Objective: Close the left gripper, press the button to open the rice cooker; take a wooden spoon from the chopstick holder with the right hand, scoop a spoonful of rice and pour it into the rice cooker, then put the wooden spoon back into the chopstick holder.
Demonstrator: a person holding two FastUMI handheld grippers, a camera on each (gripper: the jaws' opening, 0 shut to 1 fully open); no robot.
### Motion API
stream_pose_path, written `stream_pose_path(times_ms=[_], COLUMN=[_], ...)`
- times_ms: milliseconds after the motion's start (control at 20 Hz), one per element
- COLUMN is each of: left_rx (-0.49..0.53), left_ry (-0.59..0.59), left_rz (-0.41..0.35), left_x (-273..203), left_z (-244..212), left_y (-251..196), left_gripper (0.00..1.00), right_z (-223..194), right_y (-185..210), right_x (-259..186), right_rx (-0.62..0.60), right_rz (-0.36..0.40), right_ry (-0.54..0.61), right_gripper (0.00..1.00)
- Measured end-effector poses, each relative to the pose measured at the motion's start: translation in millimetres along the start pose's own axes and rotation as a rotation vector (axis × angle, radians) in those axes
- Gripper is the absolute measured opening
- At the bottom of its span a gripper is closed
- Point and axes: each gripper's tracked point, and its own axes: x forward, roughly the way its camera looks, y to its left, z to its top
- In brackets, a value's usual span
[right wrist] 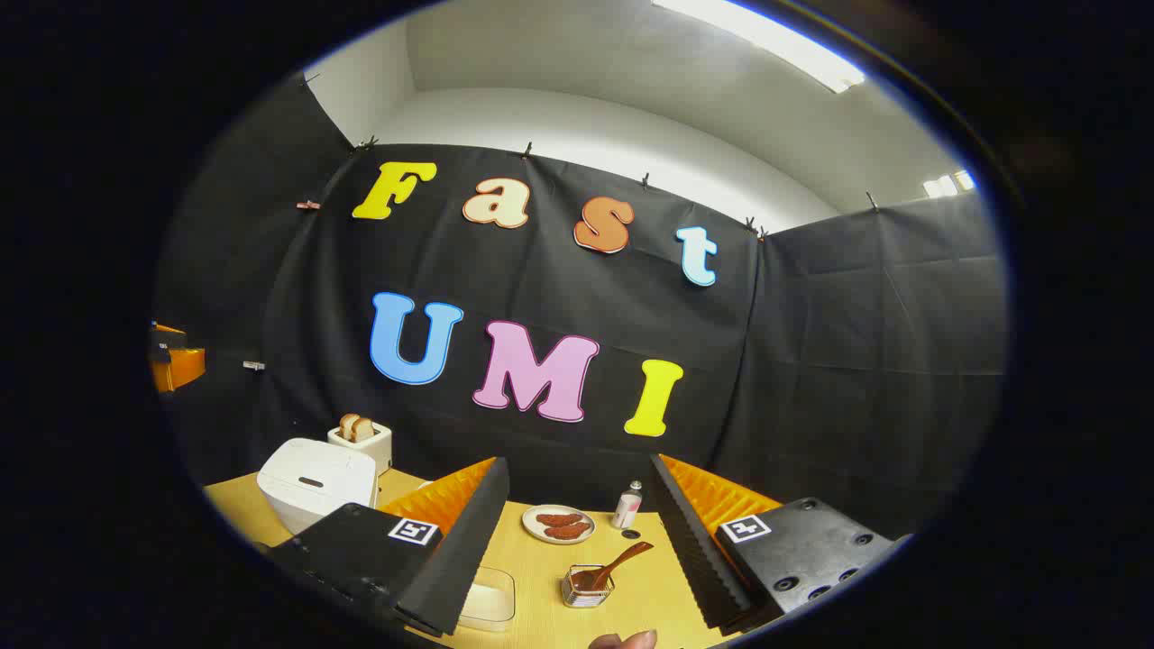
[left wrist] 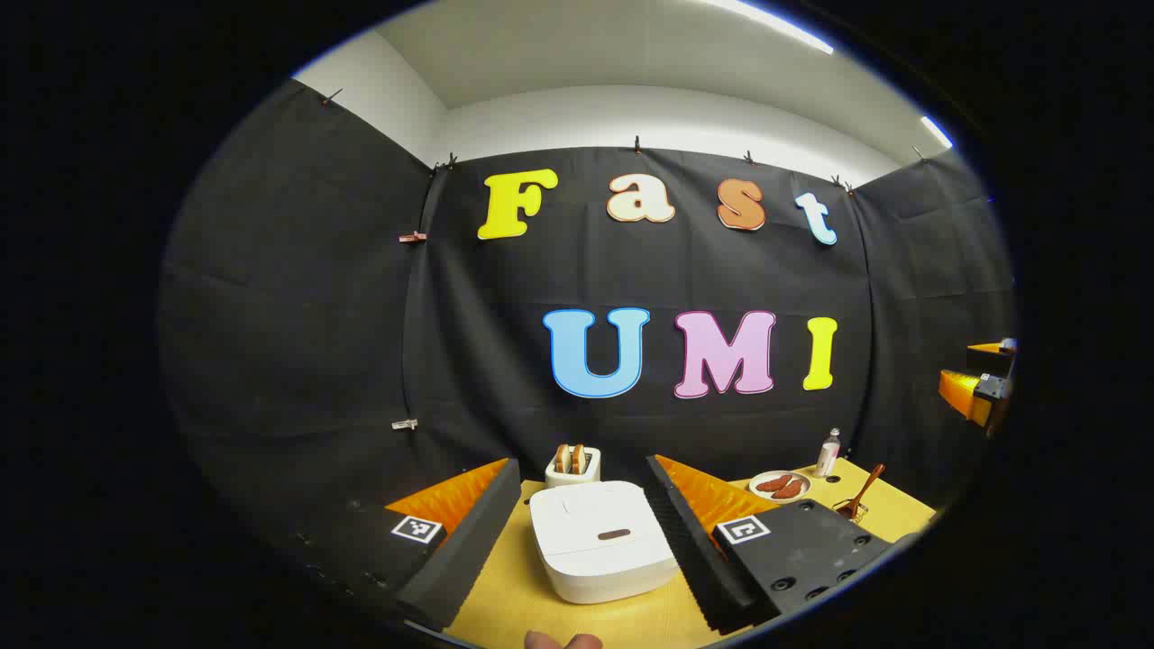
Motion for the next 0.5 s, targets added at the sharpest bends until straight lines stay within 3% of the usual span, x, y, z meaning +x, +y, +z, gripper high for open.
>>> stream_pose_path(times_ms=[500], left_rx=[0.006], left_ry=[0.007], left_rz=[-0.008], left_x=[1.2], left_z=[-1.8], left_y=[-0.7], left_gripper=[0.95], right_z=[-0.7], right_y=[8.8], right_x=[0.1], right_rx=[-0.007], right_rz=[0.012], right_ry=[0.007], right_gripper=[0.97])
